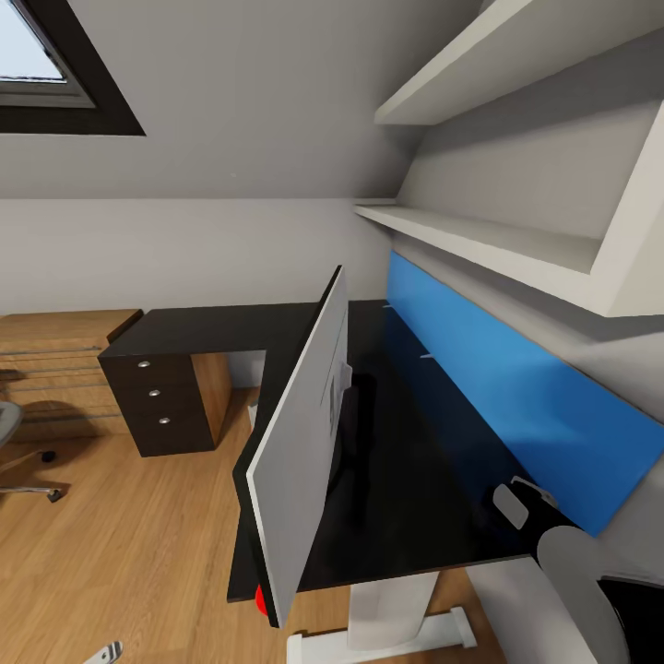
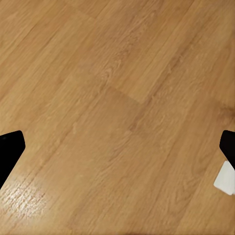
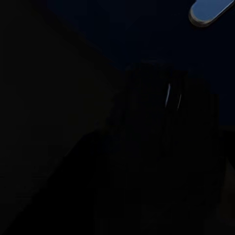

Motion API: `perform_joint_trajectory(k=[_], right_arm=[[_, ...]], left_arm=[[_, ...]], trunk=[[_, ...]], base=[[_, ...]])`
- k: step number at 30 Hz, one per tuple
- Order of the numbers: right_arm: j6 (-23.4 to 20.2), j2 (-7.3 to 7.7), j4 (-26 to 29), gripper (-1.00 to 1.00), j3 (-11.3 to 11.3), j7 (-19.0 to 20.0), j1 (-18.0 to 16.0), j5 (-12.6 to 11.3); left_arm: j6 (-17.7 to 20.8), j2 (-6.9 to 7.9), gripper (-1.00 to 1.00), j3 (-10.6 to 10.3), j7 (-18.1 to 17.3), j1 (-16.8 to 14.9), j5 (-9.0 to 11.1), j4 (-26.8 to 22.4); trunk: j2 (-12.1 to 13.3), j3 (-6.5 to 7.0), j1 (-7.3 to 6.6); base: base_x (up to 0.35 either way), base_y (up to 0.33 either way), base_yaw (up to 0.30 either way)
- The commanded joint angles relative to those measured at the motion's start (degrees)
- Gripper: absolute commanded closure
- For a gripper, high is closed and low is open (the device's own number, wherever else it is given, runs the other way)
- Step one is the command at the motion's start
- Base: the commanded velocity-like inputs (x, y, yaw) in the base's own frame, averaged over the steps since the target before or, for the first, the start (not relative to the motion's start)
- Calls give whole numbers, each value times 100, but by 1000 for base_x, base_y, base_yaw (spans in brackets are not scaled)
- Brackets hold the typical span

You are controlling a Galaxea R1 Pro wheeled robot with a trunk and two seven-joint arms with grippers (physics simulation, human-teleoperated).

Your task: In the bedroom, organize the workspace by keeping the computer under the desk, ensuring the monitor is on the desk, placing the keyboard on the desk next to the monitor, placing the mouse on the desk next to the keyboard, moving the folder from the swivel chair onto the desk next to the mouse, stacking the notebook on top of the folder with the pen on top of the notebook, and positioning the swivel chair next to the desk.

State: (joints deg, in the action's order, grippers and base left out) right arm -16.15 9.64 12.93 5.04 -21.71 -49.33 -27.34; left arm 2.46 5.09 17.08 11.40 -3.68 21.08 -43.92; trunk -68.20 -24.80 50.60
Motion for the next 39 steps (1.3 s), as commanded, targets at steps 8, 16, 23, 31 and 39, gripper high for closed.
perform_joint_trajectory(k=[8, 16, 23, 31, 39], right_arm=[[16, -16, 17, 100, 57, 155, 1, -98], [19, -15, 17, 100, 53, 183, 2, -89], [24, -17, 44, 100, 50, 245, 2, -71], [-98, -438, 1700, 100, -26, 135, 452, 285], [-1688, -1136, 5742, 100, -45, -537, 2501, 586]], left_arm=[[17, 9, -100, -20, 15, -1, 36, 100], [17, 9, -100, -20, 15, -1, 36, 103], [17, 8, -100, -20, 19, -1, 36, 111], [17, 9, -100, -37, 20, -1, 13, 268], [9, 2, -100, -118, 25, -1, -107, 278]], trunk=[[117, 47, -65], [438, 190, -241], [718, 316, -395], [1039, 460, -571], [1360, 603, -746]], base=[[0, 0, 0], [0, 0, 0], [0, 0, 0], [0, 0, 0], [-4, 0, 0]])
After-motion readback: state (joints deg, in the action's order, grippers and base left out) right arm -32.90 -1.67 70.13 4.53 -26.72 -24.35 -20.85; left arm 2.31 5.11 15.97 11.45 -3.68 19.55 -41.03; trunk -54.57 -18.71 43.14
